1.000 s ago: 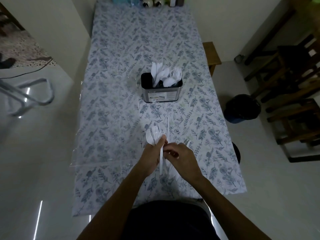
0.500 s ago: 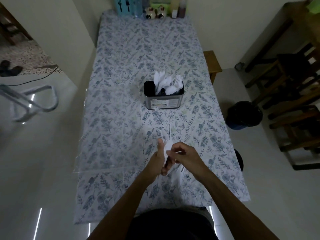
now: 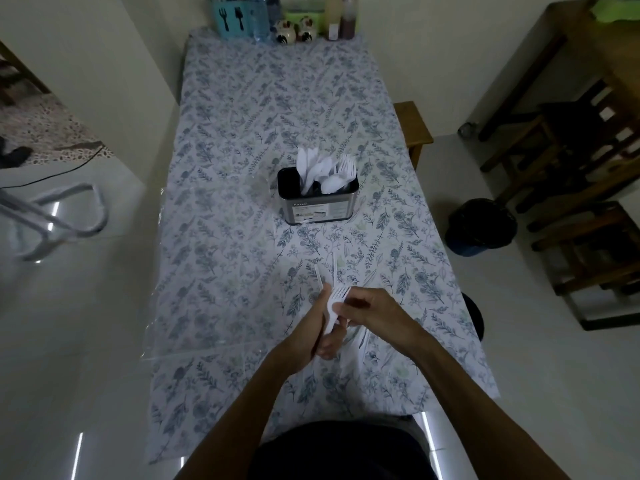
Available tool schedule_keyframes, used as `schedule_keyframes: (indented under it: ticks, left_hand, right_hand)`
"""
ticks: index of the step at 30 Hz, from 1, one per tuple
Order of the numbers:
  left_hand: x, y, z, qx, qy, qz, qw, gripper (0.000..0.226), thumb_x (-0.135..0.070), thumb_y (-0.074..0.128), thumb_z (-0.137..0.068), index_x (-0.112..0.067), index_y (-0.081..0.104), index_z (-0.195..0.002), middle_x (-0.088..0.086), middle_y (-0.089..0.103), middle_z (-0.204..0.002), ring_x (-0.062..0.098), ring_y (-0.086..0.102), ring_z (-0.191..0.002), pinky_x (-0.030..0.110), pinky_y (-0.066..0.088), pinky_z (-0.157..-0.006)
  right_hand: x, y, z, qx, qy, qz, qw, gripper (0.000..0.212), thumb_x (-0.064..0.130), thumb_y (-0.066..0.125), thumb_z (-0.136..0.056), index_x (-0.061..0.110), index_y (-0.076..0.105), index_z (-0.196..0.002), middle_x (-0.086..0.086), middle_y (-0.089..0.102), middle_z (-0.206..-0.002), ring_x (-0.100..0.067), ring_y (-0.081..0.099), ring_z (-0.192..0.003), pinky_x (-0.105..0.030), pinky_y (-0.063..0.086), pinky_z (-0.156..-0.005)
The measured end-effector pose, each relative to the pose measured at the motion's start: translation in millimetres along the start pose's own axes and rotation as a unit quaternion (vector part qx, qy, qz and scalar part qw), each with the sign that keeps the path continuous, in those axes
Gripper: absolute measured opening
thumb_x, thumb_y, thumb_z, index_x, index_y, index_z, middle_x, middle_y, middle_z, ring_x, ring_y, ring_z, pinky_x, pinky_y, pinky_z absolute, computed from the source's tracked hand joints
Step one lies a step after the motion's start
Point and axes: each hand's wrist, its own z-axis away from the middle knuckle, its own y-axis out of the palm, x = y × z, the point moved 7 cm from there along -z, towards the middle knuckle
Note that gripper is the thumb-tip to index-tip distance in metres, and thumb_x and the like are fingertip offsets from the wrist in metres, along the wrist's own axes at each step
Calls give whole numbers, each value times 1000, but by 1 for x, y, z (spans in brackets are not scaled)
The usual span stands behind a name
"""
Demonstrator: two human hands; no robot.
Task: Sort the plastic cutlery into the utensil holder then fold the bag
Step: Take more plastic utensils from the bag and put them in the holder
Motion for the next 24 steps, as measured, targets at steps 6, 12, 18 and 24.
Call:
schedule_keyframes:
  ticks: [6, 12, 18, 24]
  left_hand:
    - [9, 2, 1, 12, -26, -123, 992, 92, -81, 1, -87, -8, 55, -78, -2, 34, -43, 11, 27, -37, 28, 19, -46]
    - [-62, -8, -10, -129, 155, -310, 929, 57, -66, 36, -101, -16, 62, -105, -2, 67, -81, 6, 62, -66, 29, 55, -67]
    - [-215, -6, -44, -172, 304, -455, 819, 25, -16, 71, -95, -8, 70, -118, 0, 69, -110, 11, 67, -96, 21, 52, -88]
    - [-311, -10, -89, -236, 289, -519, 769, 22, -28, 82, -82, -13, 70, -92, 3, 77, -90, 22, 72, -87, 45, 55, -91]
  right_hand:
    - [-3, 6, 6, 49, 21, 51, 997, 10, 21, 68, -96, 19, 79, -96, -2, 78, -91, -15, 73, -86, -28, 56, -78]
    - [36, -36, -13, -42, -34, 171, 984, 19, 29, 60, -100, 17, 72, -110, 0, 77, -98, -12, 74, -90, -42, 60, -91]
    - [163, -102, -55, -192, -232, 346, 889, 17, 29, 62, -99, 15, 71, -103, -3, 70, -81, -18, 66, -71, -29, 52, -66]
    - [214, -137, -109, -278, -292, 368, 838, 18, 20, 54, -101, 5, 65, -97, -9, 66, -81, -17, 56, -68, -28, 38, -62]
